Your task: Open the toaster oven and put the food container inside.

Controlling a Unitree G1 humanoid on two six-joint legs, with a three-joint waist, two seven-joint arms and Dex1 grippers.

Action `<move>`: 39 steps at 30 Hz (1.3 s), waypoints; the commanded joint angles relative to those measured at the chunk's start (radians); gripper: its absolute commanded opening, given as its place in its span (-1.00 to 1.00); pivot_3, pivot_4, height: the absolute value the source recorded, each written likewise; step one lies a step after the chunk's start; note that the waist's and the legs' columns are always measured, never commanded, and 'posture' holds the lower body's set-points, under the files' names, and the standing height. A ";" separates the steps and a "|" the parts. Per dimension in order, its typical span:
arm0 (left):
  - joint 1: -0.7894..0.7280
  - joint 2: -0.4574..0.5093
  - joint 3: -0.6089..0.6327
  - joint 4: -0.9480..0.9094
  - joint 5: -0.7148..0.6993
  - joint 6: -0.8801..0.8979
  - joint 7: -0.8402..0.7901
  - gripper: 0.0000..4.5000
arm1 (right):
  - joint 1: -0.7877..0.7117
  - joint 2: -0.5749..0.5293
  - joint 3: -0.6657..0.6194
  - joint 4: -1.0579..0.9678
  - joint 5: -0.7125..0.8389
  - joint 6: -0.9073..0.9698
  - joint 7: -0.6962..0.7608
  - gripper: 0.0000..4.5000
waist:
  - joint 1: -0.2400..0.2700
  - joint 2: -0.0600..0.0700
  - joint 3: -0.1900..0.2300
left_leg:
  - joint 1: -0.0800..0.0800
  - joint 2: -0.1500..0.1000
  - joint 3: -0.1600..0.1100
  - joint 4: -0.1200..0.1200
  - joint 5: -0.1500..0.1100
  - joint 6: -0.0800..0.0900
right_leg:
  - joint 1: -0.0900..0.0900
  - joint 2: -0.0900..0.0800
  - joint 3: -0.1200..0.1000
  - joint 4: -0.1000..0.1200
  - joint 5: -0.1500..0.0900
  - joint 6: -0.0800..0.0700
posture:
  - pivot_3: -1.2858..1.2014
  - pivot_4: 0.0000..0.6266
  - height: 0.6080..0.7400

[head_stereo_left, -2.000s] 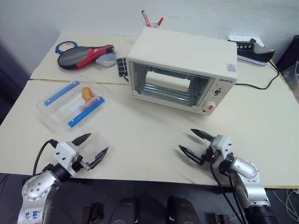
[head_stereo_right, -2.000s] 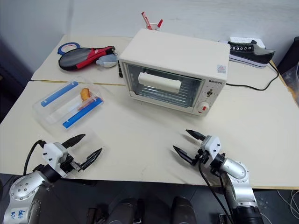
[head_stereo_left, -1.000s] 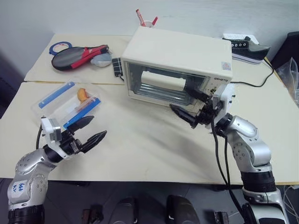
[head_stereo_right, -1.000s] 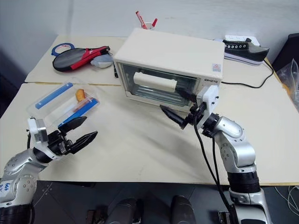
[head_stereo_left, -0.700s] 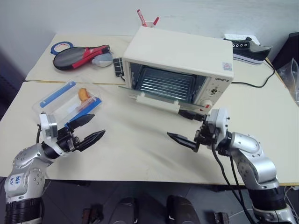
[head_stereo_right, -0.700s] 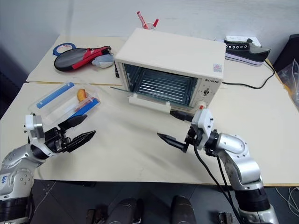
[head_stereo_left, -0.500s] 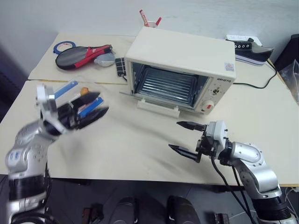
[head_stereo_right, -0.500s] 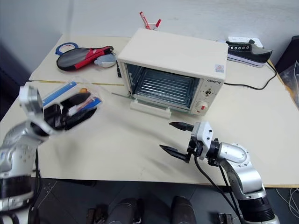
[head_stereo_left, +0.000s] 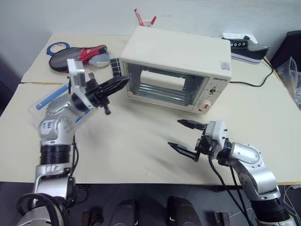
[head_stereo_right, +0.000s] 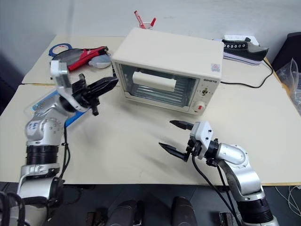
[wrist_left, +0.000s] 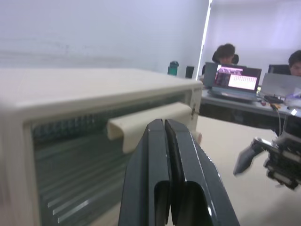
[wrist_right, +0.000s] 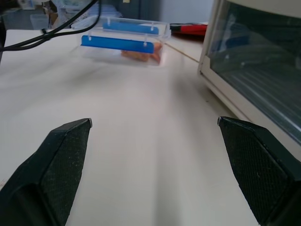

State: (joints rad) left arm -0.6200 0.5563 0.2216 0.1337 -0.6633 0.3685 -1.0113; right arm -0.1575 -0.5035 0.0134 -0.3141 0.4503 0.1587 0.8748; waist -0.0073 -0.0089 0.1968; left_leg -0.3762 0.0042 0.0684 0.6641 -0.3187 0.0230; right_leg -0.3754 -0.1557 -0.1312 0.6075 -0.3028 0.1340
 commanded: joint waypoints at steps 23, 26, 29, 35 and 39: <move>0.291 -0.013 0.082 -0.255 -0.021 0.011 0.133 0.97 | -0.312 0.086 -0.065 0.171 0.016 0.017 -0.104 1.00 | 0.005 0.000 0.000 | 0.000 0.000 -0.001 0.001 0.000 0.000 | 0.000 0.000 0.002 0.000 0.000 0.000 | 0.03 -0.52 1.00; 0.306 0.008 0.069 -0.251 0.014 -0.006 0.124 0.97 | -0.269 0.071 -0.047 0.125 0.042 0.013 -0.032 1.00 | 0.006 0.000 0.000 | 0.000 0.000 0.000 0.001 0.000 0.000 | 0.000 0.000 0.002 0.000 0.000 0.000 | 0.03 -0.52 1.00; 0.280 0.007 0.085 -0.223 0.005 -0.005 0.139 0.97 | -0.205 0.050 -0.036 0.077 0.053 0.031 0.018 1.00 | 0.009 0.000 0.000 | 0.000 0.000 -0.001 0.000 0.000 0.000 | 0.000 0.000 0.001 0.000 0.000 0.000 | 0.03 -0.52 1.00; 0.197 0.012 0.106 -0.161 -0.043 0.023 0.116 0.43 | -0.107 0.003 -0.006 0.038 0.012 -0.002 0.085 1.00 | 0.007 0.000 0.000 | 0.000 -0.001 0.000 0.001 0.000 0.000 | 0.000 0.000 0.002 0.000 0.000 0.000 | 0.03 -0.52 1.00; 0.080 -0.005 0.110 -0.049 -0.030 -0.006 0.125 -0.11 | -0.083 -0.008 0.005 0.039 -0.010 -0.029 0.102 1.00 | 0.008 0.000 0.000 | 0.000 0.000 0.000 0.001 0.000 0.000 | 0.000 0.001 0.001 0.000 0.000 0.000 | 0.03 -0.52 1.00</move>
State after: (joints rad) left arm -0.4998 0.5518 0.3135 0.0661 -0.6847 0.3903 -0.8880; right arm -0.2387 -0.5044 0.0095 -0.2353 0.4399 0.1547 0.9627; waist 0.0003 -0.0093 0.1969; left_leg -0.3765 0.0039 0.0682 0.6650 -0.3189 0.0229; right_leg -0.3753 -0.1551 -0.1294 0.6078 -0.3027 0.1338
